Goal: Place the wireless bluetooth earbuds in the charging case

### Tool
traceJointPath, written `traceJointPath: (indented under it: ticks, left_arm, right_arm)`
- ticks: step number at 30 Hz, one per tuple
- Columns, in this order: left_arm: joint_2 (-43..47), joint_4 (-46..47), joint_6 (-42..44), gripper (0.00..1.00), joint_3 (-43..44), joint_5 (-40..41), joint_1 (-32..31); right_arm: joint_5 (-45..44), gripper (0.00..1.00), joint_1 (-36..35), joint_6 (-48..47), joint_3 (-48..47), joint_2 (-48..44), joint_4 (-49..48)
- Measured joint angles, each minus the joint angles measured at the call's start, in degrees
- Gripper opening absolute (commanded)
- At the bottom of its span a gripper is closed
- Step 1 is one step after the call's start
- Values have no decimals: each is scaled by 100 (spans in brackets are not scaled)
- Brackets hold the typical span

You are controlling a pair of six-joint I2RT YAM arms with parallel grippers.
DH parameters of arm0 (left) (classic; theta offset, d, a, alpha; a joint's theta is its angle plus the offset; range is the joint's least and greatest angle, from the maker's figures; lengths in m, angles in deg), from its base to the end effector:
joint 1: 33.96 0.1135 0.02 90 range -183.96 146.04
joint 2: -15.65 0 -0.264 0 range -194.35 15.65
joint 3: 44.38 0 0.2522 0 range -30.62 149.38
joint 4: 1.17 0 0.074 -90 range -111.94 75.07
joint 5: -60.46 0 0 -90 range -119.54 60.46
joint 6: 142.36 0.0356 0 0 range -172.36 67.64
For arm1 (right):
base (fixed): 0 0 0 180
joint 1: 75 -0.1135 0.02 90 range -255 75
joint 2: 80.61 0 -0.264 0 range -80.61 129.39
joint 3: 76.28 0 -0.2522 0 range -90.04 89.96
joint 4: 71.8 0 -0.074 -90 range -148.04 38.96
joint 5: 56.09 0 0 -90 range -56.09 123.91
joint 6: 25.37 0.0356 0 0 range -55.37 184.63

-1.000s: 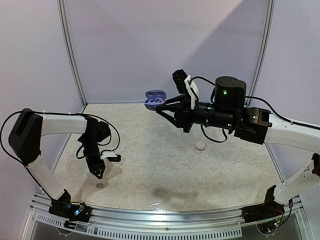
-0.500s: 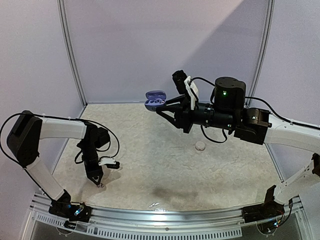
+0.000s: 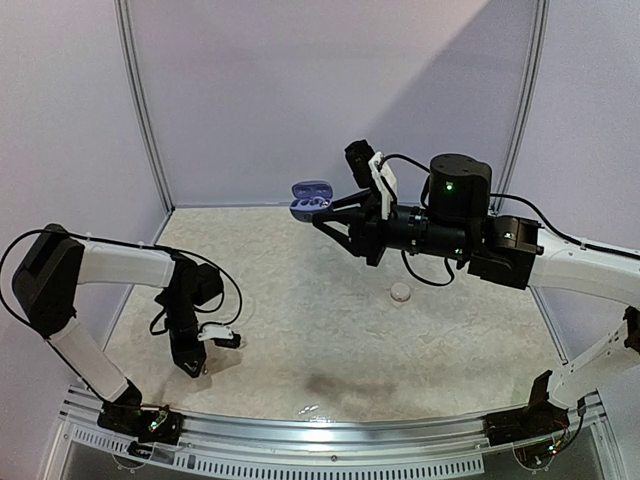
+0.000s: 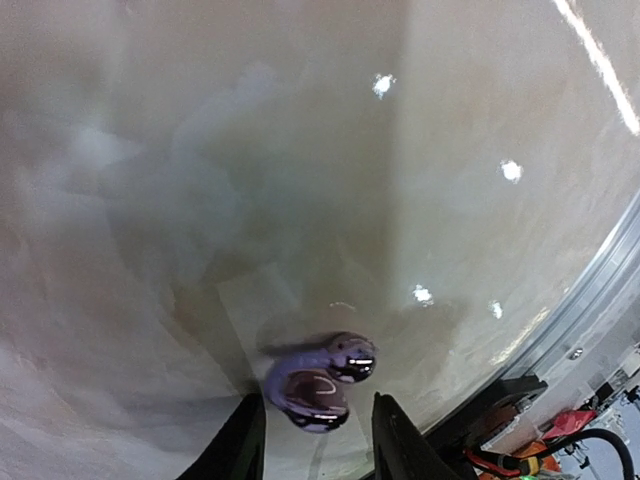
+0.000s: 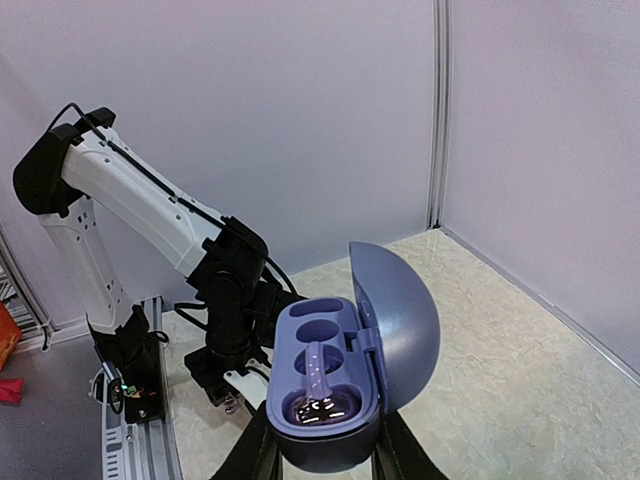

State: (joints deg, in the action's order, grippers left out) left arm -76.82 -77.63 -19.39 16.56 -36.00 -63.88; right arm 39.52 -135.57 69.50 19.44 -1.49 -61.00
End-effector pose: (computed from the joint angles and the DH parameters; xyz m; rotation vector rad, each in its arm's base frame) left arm 0.1822 -0.1095 0.1413 -1.4527 -2.4241 0.1713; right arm 0.1592 0.2893 0.3847 -0.8892 1.5161 0.9324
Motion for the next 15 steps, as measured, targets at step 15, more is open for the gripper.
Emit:
traceJointPath:
  ticks: [15]
  left_arm:
    - [127, 181, 44, 40, -44, -107, -197]
  right_arm:
    - [-20, 0, 0, 4, 0, 0, 2]
